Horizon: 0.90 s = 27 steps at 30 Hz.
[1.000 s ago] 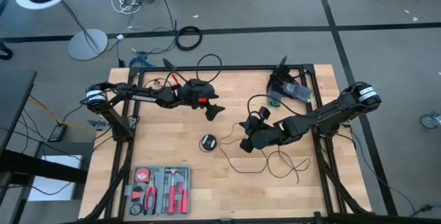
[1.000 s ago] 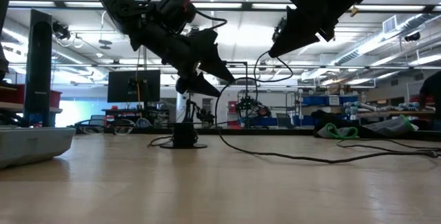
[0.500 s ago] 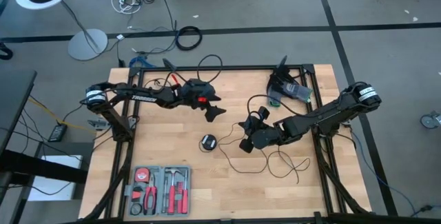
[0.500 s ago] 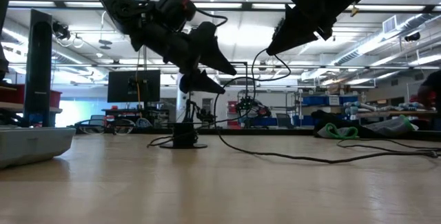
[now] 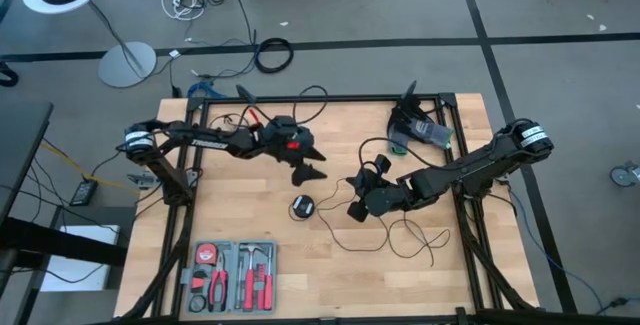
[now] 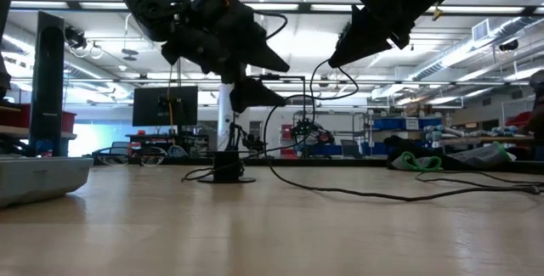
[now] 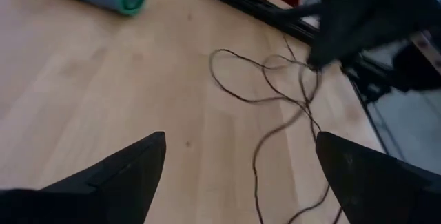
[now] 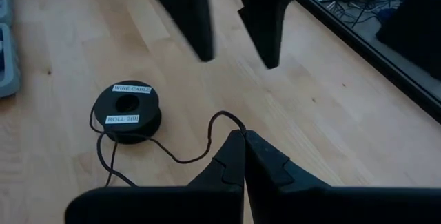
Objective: Coil cords
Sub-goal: Uncoil the black wire from the black spool
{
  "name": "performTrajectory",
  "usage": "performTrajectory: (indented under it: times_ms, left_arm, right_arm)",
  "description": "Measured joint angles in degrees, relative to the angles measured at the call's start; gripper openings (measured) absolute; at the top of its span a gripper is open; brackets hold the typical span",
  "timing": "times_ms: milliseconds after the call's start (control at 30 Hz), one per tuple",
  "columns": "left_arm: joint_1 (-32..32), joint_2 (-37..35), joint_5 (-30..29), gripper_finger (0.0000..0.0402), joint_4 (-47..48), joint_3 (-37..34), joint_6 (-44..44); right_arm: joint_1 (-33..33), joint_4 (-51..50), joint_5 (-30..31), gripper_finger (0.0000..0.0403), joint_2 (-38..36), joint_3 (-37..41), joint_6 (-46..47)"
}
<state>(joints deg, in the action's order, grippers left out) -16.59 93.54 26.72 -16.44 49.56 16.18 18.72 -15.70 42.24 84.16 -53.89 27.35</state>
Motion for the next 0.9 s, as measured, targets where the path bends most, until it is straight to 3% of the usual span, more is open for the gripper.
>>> performTrajectory:
  times_ms: [133, 400, 767, 900]
  left_arm:
    - [3.3, 0.0, -2.3, 0.0379, -0.6, 0.0, -3.8]
    - [9.3, 0.0, -18.6, 0.0379, -5.1, 0.0, -14.0]
    - [11.0, 0.0, -23.5, 0.0379, -7.1, 0.0, -14.5]
    - [11.6, 0.0, -30.7, 0.0377, -8.0, 0.0, -14.5]
  right_arm:
    - [0.0, 0.0, 0.0, 0.0000, 0.0, 0.0, 0.9]
    - [0.0, 2.4, -0.5, 0.0000, 0.0, 0.0, 0.0]
    - [-0.4, 10.5, -0.5, 0.0000, 0.0, 0.0, -4.9]
    - [-0.9, 13.0, -3.2, 0.0000, 0.1, 0.0, -5.2]
